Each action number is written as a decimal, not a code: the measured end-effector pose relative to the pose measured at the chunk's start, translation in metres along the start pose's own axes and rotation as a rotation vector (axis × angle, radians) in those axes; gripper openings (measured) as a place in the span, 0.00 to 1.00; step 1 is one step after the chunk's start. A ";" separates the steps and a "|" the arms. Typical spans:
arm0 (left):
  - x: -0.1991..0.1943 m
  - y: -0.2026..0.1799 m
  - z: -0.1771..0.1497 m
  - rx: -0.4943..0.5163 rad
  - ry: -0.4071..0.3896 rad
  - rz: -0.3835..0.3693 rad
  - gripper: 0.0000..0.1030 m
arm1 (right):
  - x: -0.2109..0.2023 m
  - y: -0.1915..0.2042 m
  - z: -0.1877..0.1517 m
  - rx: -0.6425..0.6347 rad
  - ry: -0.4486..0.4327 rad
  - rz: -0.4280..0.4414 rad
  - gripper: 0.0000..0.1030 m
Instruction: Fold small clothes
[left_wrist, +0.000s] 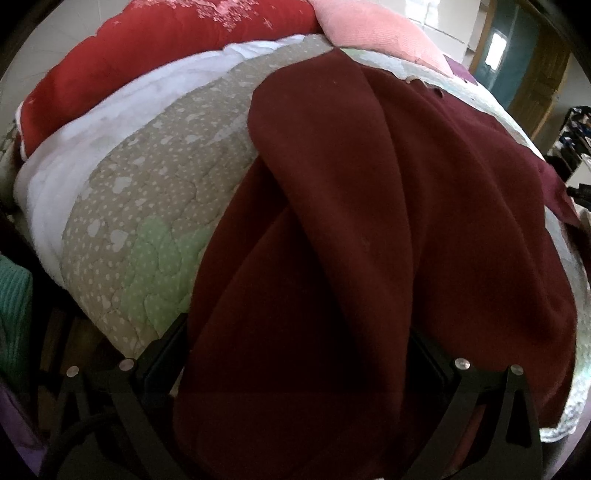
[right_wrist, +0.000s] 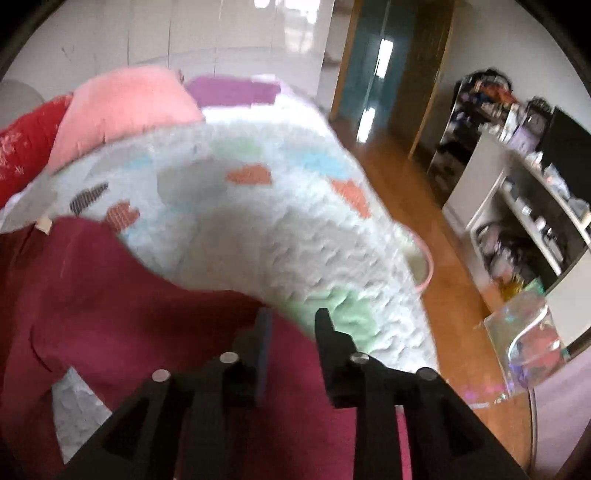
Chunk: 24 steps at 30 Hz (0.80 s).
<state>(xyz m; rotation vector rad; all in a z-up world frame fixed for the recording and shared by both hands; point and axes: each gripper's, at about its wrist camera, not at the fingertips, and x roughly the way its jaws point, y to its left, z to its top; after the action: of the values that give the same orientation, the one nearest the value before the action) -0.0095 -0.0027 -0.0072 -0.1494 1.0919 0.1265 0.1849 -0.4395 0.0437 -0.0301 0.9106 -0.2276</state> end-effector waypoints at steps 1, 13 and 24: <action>-0.001 0.002 0.003 0.005 0.019 -0.017 1.00 | -0.007 0.001 -0.004 0.015 -0.016 0.016 0.26; -0.034 0.054 0.017 -0.076 -0.044 -0.140 0.87 | -0.122 0.032 -0.119 0.023 -0.100 0.297 0.65; -0.047 0.039 0.036 0.054 -0.058 -0.101 0.11 | -0.146 0.047 -0.163 0.044 -0.077 0.342 0.65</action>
<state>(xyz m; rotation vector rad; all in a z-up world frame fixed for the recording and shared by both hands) -0.0062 0.0405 0.0485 -0.1515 1.0271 0.0107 -0.0210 -0.3514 0.0514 0.1558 0.8191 0.0711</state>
